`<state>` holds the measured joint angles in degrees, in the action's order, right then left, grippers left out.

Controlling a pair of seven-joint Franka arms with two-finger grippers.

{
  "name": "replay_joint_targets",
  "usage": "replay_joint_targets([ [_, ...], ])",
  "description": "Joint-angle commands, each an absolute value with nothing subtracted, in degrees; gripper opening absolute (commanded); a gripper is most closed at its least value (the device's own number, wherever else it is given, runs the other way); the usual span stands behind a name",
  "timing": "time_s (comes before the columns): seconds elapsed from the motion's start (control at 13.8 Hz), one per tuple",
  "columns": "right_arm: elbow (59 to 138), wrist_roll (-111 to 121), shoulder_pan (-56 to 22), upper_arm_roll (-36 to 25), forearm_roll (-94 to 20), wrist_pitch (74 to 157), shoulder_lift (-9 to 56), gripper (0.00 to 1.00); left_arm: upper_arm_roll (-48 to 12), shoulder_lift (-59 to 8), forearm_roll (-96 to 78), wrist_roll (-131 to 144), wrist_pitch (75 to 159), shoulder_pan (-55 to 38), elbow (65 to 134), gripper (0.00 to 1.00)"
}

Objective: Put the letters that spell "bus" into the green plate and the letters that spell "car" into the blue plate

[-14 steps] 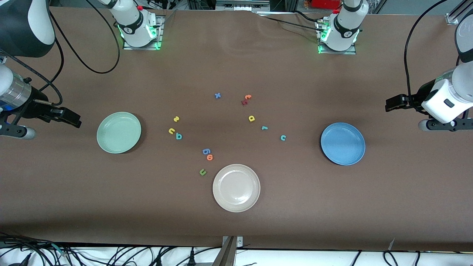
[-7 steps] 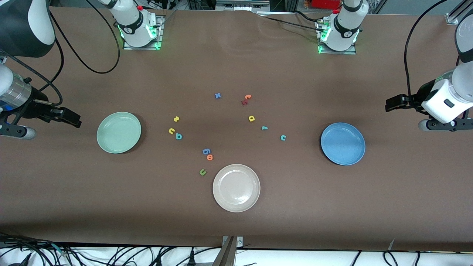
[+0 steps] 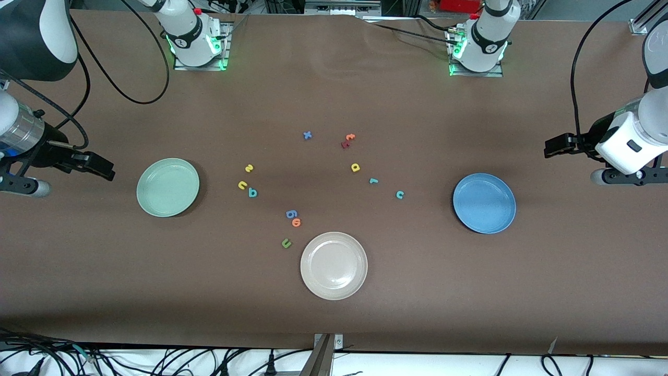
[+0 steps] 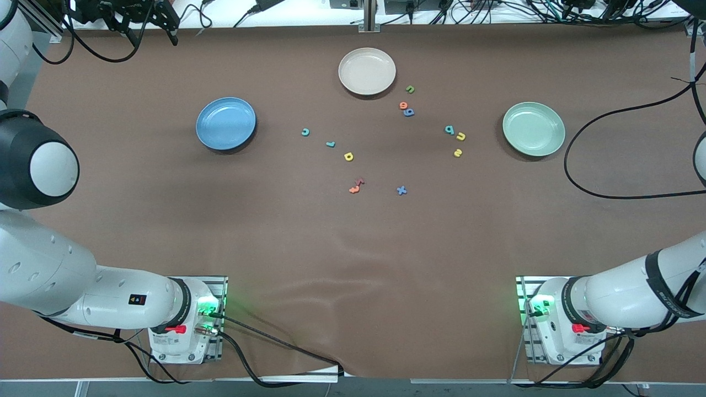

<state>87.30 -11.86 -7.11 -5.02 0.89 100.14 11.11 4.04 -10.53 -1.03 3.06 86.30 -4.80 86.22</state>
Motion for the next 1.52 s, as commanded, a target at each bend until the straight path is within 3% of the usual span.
replay_joint_targets([
  [0.0,87.3,-12.7,-7.4,-5.0,1.4,100.3,10.9,1.00,4.0,-11.5,0.4,2.0,85.9,-5.0,84.3,1.00],
  [0.8,87.5,-34.3,-12.3,-4.7,1.2,99.7,11.0,1.00,4.0,-11.5,0.4,2.1,85.9,-5.0,84.3,1.00],
  [1.3,87.8,-60.1,-22.8,-4.6,0.5,100.4,16.7,0.99,4.0,-11.5,0.3,2.6,85.9,-5.1,84.3,1.00],
  [1.45,88.0,-61.3,-23.0,-4.5,-5.0,100.6,18.7,0.99,4.0,-11.5,0.3,2.6,85.9,-5.1,84.3,1.00],
])
